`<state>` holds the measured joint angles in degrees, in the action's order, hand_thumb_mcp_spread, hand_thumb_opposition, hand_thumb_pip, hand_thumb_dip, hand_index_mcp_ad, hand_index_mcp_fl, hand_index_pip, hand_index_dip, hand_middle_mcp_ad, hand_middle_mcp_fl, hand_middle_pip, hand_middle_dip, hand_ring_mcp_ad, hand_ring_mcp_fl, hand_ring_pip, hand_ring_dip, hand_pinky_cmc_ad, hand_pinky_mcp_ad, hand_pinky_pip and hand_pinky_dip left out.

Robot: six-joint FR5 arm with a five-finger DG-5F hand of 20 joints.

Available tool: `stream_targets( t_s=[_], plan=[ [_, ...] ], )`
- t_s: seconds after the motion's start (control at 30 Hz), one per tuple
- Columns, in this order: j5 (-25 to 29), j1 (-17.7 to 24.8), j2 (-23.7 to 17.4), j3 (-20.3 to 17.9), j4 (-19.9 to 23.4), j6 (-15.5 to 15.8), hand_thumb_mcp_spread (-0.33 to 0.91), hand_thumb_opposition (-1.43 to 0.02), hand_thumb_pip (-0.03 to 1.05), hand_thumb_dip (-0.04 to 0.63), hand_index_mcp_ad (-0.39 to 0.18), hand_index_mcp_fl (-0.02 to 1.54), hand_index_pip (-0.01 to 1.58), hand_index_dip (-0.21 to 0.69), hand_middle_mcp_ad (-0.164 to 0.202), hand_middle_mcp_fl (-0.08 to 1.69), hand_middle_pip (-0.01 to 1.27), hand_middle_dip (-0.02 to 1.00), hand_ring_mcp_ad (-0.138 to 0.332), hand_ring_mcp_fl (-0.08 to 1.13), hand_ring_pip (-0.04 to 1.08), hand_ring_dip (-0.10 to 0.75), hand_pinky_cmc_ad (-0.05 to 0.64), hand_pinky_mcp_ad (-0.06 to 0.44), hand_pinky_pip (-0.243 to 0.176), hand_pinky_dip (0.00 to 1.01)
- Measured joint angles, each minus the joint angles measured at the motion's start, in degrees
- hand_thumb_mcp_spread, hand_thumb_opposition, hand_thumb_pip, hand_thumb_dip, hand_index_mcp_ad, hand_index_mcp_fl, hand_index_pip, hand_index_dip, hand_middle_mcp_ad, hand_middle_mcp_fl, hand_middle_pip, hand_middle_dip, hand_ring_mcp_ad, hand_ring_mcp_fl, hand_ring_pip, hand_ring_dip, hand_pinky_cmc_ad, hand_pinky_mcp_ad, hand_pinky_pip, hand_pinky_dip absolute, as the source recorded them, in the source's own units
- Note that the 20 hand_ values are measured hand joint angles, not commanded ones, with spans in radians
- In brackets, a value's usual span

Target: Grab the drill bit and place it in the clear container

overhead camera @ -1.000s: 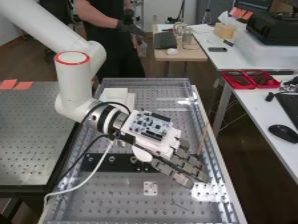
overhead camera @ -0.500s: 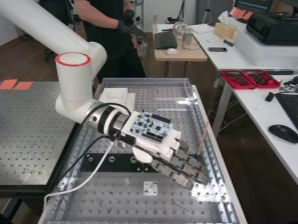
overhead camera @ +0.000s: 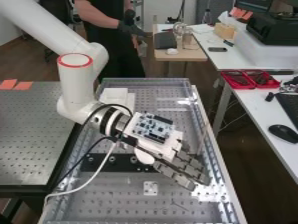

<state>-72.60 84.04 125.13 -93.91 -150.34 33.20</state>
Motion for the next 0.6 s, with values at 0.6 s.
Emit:
stream_targets(
  t_s=[0.6],
  plan=[
    [-0.06, -0.02, -0.05, 0.33, -0.79, -0.85, 0.56, -0.9, 0.54, 0.253, -0.176, 0.49, 1.07, 0.346, 0.063, 0.24, 0.11, 0.22, 0.066, 0.06, 0.09, 0.023, 0.295, 0.101, -0.091, 0.18]
  ],
)
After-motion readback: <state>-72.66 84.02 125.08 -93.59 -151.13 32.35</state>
